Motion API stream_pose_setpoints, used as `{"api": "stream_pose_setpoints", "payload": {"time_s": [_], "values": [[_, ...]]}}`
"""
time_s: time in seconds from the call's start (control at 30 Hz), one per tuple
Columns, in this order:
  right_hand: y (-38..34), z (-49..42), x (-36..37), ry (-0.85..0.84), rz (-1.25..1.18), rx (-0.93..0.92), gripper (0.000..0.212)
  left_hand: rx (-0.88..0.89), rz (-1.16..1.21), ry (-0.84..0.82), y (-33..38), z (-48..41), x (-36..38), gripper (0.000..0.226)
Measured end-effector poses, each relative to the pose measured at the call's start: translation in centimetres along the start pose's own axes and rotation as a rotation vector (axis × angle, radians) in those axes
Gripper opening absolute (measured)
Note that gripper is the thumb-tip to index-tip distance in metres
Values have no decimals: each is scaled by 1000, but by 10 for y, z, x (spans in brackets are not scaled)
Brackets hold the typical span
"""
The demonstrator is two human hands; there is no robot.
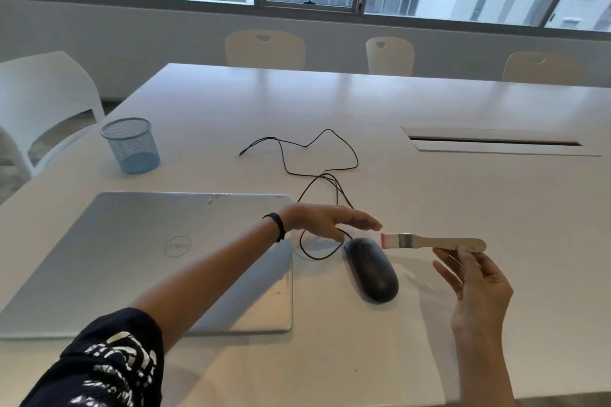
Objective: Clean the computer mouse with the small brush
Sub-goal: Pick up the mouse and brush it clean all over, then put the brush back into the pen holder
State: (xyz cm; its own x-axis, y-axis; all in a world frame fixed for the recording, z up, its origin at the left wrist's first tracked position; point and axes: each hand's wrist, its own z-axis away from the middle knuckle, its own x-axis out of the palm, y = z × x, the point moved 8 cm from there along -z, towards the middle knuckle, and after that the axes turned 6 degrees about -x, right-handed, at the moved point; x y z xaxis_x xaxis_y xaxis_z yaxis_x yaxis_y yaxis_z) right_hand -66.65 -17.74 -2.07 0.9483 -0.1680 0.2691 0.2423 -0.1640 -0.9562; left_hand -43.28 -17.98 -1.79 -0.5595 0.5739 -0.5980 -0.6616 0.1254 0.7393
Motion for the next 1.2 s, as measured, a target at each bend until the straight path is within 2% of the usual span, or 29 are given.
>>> {"api": "stream_pose_setpoints", "payload": {"time_s": [0.2,0.4,0.63,0.9,1.07,1.2], "values": [[-21,8,26,-26,-70,-17,14,115,-109,341,6,52,-21,44],[-50,20,91,-172,-159,-38,13,176,-213,716,-7,127,-52,28],[-80,45,209,-373,-281,-67,10,-44,-180,944,-90,218,-81,20],[-54,93,364,-498,-292,-1,7,-369,-87,1253,-206,349,-119,20],[-27,123,442,-549,-241,-4,11,-547,-4,1260,-267,404,-127,26],[-3,133,484,-524,-198,-4,9,-551,143,1265,-294,419,-130,31]]}}
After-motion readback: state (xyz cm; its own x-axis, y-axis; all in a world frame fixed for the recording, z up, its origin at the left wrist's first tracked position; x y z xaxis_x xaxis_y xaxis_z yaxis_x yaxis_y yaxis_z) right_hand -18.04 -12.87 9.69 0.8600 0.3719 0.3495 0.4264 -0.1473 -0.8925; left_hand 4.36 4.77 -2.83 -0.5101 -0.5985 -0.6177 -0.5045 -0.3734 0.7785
